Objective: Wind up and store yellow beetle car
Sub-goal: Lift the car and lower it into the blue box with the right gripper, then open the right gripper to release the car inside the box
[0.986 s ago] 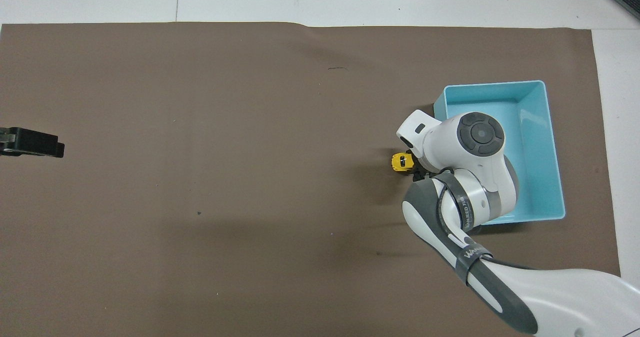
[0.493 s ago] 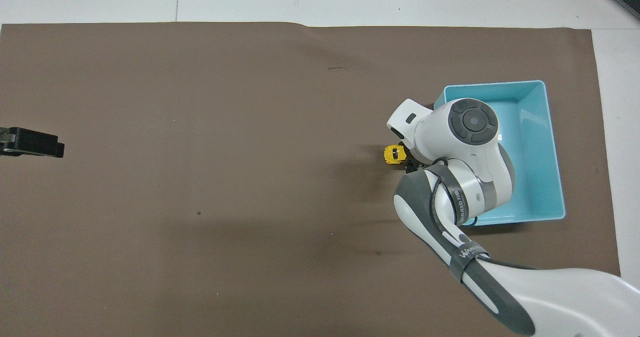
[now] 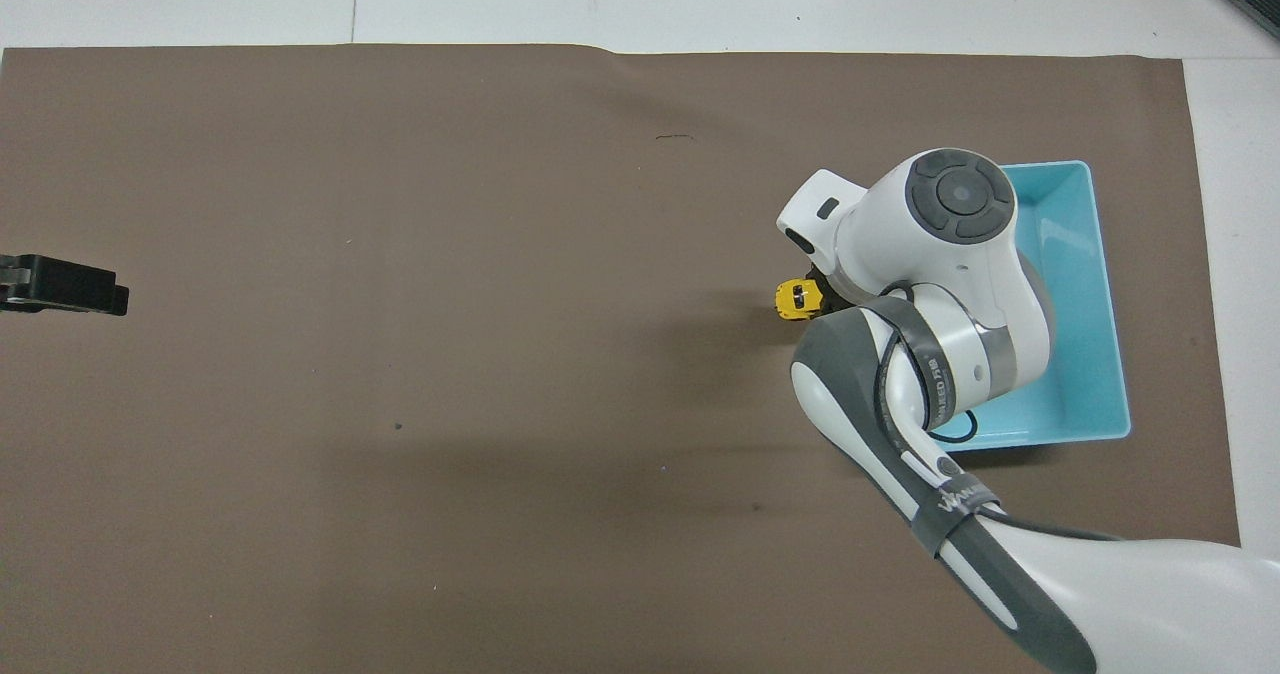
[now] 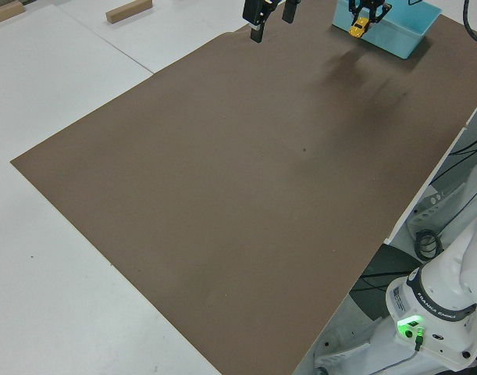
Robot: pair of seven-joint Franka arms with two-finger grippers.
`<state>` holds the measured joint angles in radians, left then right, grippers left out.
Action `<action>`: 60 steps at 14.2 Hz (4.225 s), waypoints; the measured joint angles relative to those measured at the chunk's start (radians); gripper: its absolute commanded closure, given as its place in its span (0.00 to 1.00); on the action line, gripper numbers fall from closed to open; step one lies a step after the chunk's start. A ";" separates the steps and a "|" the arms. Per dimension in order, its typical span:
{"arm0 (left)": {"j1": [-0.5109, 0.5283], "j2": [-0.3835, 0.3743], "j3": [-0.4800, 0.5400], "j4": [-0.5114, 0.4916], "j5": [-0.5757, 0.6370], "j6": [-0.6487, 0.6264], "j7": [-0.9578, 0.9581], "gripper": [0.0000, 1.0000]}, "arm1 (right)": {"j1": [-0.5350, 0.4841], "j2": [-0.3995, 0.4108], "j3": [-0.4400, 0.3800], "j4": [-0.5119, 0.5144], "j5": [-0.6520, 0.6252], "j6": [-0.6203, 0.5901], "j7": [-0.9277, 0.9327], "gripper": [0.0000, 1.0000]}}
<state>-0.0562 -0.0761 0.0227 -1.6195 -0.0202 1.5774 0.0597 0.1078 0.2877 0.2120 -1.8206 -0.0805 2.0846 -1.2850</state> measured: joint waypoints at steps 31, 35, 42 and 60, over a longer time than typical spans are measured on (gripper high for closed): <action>0.000 0.000 0.000 0.000 0.000 0.000 0.000 0.00 | -0.250 -0.110 -0.016 -0.045 0.000 -0.138 -0.292 1.00; 0.000 0.000 0.000 0.000 0.000 0.000 0.000 0.00 | -0.275 -0.129 -0.016 -0.087 0.000 -0.104 -0.322 1.00; 0.000 0.000 0.000 0.000 0.000 0.000 0.000 0.00 | -0.289 -0.132 -0.016 -0.204 0.000 0.042 -0.329 1.00; 0.000 0.000 0.000 0.000 0.000 0.000 0.000 0.00 | -0.323 -0.080 -0.014 -0.286 -0.001 0.193 -0.389 1.00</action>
<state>-0.0562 -0.0761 0.0229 -1.6194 -0.0202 1.5775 0.0596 -0.2154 0.2079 0.1979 -2.1064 -0.0817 2.2775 -1.6744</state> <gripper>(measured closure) 0.000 0.546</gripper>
